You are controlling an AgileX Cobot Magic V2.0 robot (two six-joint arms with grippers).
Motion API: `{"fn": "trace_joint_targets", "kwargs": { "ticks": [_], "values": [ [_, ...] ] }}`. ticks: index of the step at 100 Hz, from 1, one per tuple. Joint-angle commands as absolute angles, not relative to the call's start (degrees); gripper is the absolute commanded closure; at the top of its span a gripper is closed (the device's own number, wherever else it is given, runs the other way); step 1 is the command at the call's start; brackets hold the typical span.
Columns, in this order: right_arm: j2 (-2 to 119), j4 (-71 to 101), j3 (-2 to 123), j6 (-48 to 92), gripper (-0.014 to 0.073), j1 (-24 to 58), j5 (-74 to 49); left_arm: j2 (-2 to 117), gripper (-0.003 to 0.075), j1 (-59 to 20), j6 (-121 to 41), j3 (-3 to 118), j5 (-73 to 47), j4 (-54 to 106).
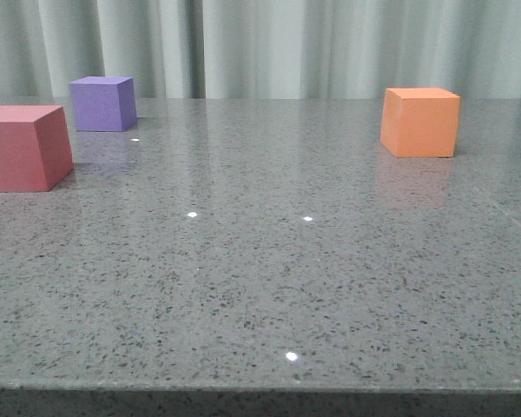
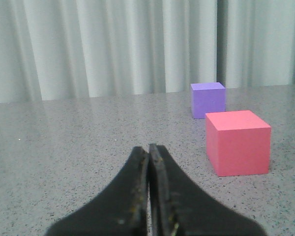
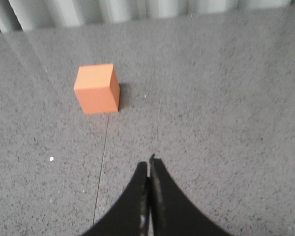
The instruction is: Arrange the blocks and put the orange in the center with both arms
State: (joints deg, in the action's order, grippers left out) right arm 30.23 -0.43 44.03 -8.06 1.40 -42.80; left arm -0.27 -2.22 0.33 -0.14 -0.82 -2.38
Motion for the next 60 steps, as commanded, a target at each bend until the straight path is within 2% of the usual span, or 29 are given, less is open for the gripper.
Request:
{"fn": "trace_joint_targets", "kwargs": {
  "ticks": [1, 23, 31, 38, 40, 41, 42, 43, 47, 48, 49, 54, 55, 60],
  "values": [
    [33.5, 0.0, 46.1, -7.7, 0.0662, 1.0, -40.3, -2.3, 0.0741, -2.7, 0.8, -2.6, 3.8, -2.2],
    [36.7, 0.0, 46.1, -7.7, 0.0649, 1.0, -45.5, -2.3, 0.0741, -2.7, 0.8, -2.6, 3.8, -2.2],
    [37.0, 0.0, 46.1, -7.7, 0.0578, 1.0, -47.6, -2.3, 0.0741, -2.7, 0.8, -2.6, 3.8, -2.2],
    [37.0, 0.0, 46.1, -7.7, 0.0459, 1.0, -49.8, -2.3, 0.0741, -2.7, 0.8, -2.6, 3.8, -2.2],
    [37.0, 0.0, 46.1, -7.7, 0.0399, 1.0, -50.3, -2.3, 0.0741, -2.7, 0.8, -2.6, 3.8, -2.2],
    [37.0, 0.0, 46.1, -7.7, 0.0399, 1.0, -50.4, -2.3, 0.0741, -2.7, 0.8, -2.6, 3.8, -2.2],
    [37.0, 0.0, 46.1, -7.7, 0.0351, 1.0, -50.8, -2.3, 0.0741, -2.7, 0.8, -2.6, 3.8, -2.2],
    [37.0, 0.0, 46.1, -7.7, 0.0351, 1.0, -50.8, -2.3, 0.0741, -2.7, 0.8, -2.6, 3.8, -2.2],
    [37.0, 0.0, 46.1, -7.7, 0.0229, 1.0, -51.3, -2.3, 0.0741, -2.7, 0.8, -2.6, 3.8, -2.2],
    [37.0, 0.0, 46.1, -7.7, 0.0229, 1.0, -51.4, -2.3, 0.0741, -2.7, 0.8, -2.6, 3.8, -2.2],
    [37.0, 0.0, 46.1, -7.7, 0.0174, 1.0, -51.6, -2.3, 0.0741, -2.7, 0.8, -2.6, 3.8, -2.2],
    [37.0, 0.0, 46.1, -7.7, 0.0053, 1.0, -52.1, -2.3, 0.0741, -2.7, 0.8, -2.6, 3.8, -2.2],
    [37.0, 0.0, 46.1, -7.7, 0.0053, 1.0, -52.1, -2.3, 0.0741, -2.7, 0.8, -2.6, 3.8, -2.2],
    [37.0, 0.0, 46.1, -7.7, -0.0061, 1.0, -52.3, -2.3, 0.0741, -2.7, 0.8, -2.6, 3.8, -2.2]
  ]
}}
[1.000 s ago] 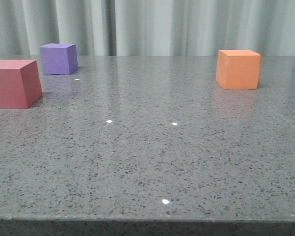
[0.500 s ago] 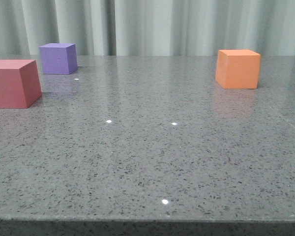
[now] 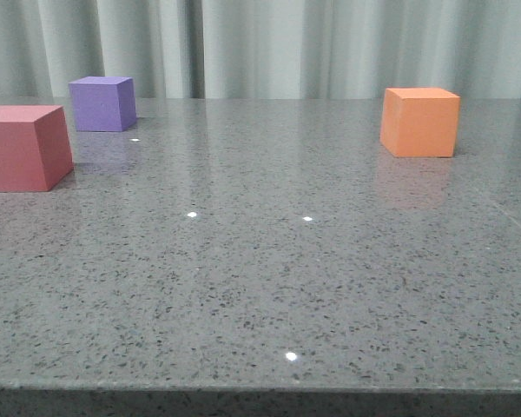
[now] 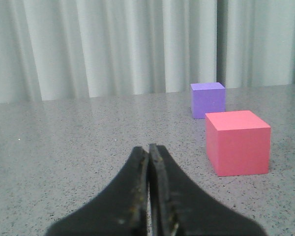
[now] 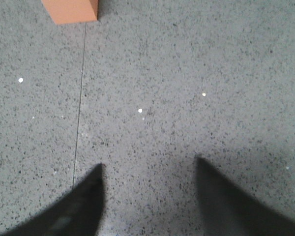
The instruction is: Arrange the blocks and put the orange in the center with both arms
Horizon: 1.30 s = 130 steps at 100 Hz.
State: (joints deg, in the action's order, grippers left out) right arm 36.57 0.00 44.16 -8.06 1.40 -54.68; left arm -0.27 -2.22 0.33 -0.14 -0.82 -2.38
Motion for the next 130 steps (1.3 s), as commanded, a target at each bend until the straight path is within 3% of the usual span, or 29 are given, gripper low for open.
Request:
{"fn": "trace_joint_targets", "kwargs": {
  "ticks": [1, 41, 85, 130],
  "values": [
    [37.0, 0.0, 46.1, -7.7, -0.0078, 1.0, -52.3, -2.3, 0.0741, -2.7, 0.8, -2.6, 3.8, -2.2],
    [41.0, 10.1, 47.9, -7.7, -0.0039, 1.3, -47.1, -2.3, 0.0741, -2.7, 0.8, -2.6, 3.8, -2.2],
    [69.5, 6.3, 66.1, -7.7, -0.0039, 10.6, -39.8, -2.3, 0.0741, -2.7, 0.8, -2.6, 3.8, -2.2],
    [91.9, 0.8, 86.8, -7.7, -0.0039, 11.2, -39.3, -2.3, 0.0741, -2.7, 0.8, -2.6, 3.8, -2.2]
  ]
}}
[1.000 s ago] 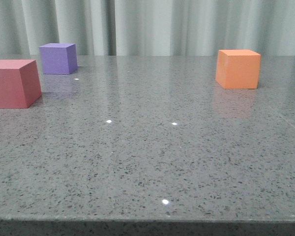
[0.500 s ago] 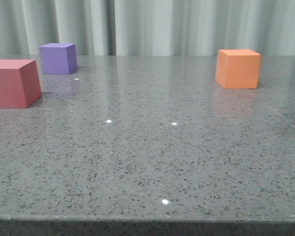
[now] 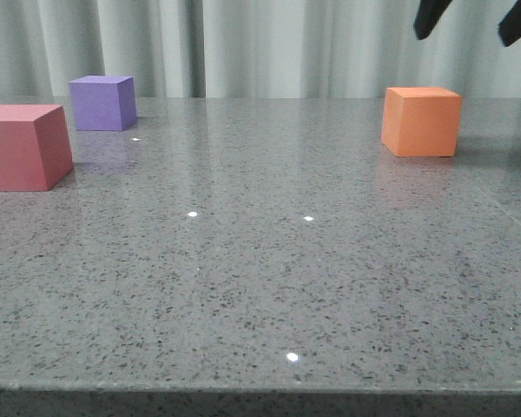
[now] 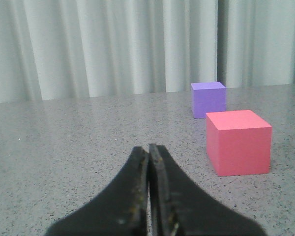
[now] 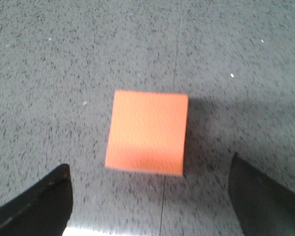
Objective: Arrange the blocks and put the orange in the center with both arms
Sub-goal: 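Lower the right gripper onto the orange cube and close it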
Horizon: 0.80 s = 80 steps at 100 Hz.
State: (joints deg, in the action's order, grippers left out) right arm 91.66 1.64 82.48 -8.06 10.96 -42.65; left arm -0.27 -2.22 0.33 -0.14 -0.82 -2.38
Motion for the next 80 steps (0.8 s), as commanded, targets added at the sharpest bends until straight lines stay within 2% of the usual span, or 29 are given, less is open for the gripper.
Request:
{"fn": "trace_joint_targets", "kwargs": {
  "ticks": [1, 56, 63, 80],
  "values": [
    [92.2, 0.8, 86.8, -7.7, -0.0039, 11.2, -39.3, -2.3, 0.0741, -2.7, 0.8, -2.6, 3.8, -2.2],
    [101.8, 0.8, 88.7, -7.7, -0.0035, 11.2, -37.5, -2.3, 0.0741, -2.7, 0.8, -2.6, 3.8, -2.2],
    [102.0, 0.8, 88.7, -7.7, 0.0016, 11.2, -37.8, -2.3, 0.0741, -2.7, 0.8, -2.6, 3.8, -2.2],
    [101.9, 0.9, 88.7, -7.7, 0.0223, 11.2, -38.2, -2.3, 0.0741, -2.7, 0.8, -2.6, 3.8, -2.2]
  ]
}}
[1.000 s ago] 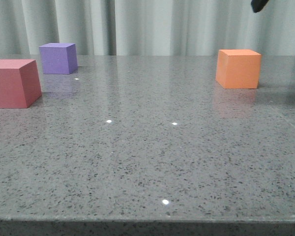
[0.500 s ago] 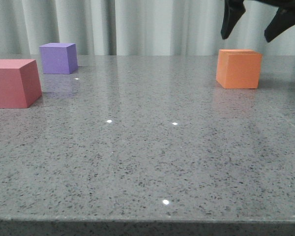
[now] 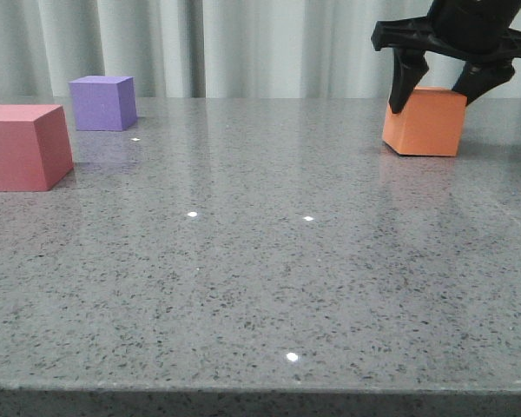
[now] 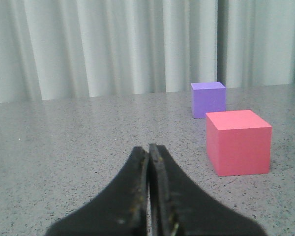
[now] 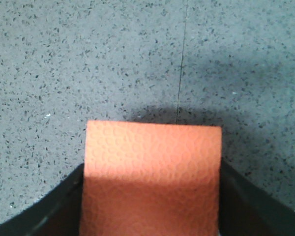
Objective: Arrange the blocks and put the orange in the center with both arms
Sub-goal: 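Lower the right gripper onto the orange cube and close it, then lift the orange cube with the right gripper toward the table center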
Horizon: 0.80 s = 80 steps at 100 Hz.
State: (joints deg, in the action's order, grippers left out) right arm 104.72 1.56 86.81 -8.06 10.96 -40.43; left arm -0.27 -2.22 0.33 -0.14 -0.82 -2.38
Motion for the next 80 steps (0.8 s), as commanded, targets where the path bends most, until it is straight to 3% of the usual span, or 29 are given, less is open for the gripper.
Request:
{"fn": "trace_joint_targets", "kwargs": {
  "ticks": [1, 22, 44, 80],
  "values": [
    [101.8, 1.0, 88.7, -7.7, 0.0228, 11.2, -38.2, -2.3, 0.0741, -2.7, 0.8, -2.6, 3.8, -2.2],
    [99.8, 4.0, 89.3, -7.7, 0.0249, 12.5, -38.7, -2.3, 0.0741, -2.7, 0.8, -2.6, 3.8, -2.2],
    [101.1, 3.9, 96.7, -7.7, 0.0249, 20.3, -38.9, -2.3, 0.0741, -2.7, 0.8, -2.6, 3.8, -2.2],
    [114.2, 0.9, 116.1, -17.9, 0.0249, 28.2, -44.8, -2.3, 0.0741, -2.7, 0.8, -2.6, 3.8, -2.2]
  ]
}}
